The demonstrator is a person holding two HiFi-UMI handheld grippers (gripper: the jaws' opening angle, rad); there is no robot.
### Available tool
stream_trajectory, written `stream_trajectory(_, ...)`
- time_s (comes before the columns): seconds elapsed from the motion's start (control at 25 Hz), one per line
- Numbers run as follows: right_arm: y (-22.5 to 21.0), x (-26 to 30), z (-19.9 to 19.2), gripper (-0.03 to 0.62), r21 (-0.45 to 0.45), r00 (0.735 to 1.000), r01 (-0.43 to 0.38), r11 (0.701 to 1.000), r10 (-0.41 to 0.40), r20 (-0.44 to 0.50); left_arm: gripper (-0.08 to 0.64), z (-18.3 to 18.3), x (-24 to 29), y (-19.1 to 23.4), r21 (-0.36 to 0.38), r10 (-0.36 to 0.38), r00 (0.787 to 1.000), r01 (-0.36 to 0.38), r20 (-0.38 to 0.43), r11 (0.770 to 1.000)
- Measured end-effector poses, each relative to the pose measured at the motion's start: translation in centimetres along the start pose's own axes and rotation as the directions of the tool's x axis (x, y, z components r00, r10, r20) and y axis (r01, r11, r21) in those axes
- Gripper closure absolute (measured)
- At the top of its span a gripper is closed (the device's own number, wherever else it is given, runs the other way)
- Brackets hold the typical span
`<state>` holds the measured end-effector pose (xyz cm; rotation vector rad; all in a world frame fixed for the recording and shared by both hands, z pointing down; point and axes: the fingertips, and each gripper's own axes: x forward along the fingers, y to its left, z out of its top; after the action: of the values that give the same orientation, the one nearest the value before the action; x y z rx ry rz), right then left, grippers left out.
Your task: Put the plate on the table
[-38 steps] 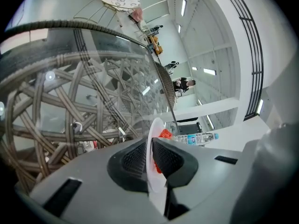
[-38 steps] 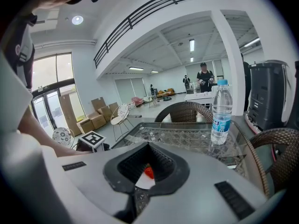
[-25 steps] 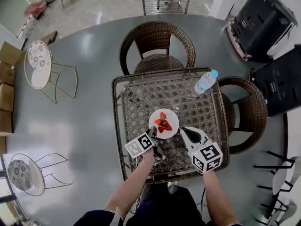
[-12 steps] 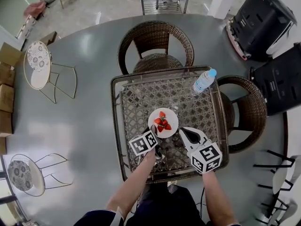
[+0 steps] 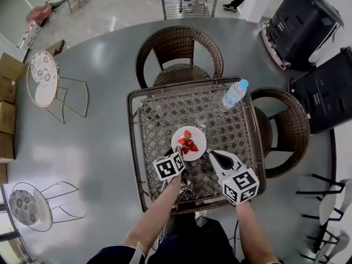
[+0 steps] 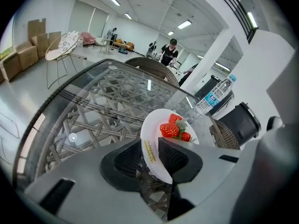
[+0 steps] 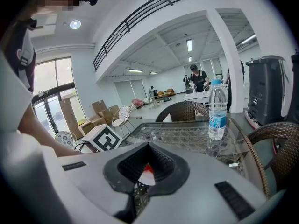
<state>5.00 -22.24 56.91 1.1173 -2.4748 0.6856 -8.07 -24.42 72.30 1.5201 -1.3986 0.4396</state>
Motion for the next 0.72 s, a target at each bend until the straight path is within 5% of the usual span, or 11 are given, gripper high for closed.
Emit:
stream_trajectory(0.48,0.4,-1.2,0.6,0.588,0.009,1.0,0.005,1.0,-0.006,0.031,0.44,1.0,-2.5,0.1,0.054,-0.003,0.999,0.001,0.046,0.999)
stream_trajectory(0.72,0.9,-1.7,1.6,0.588,0.007,0.998,-0.002,1.0,0.001,0.066,0.44,2.8,-6.4,-2.9,0.169,-0.166,0.977,0.143,0.135,0.975)
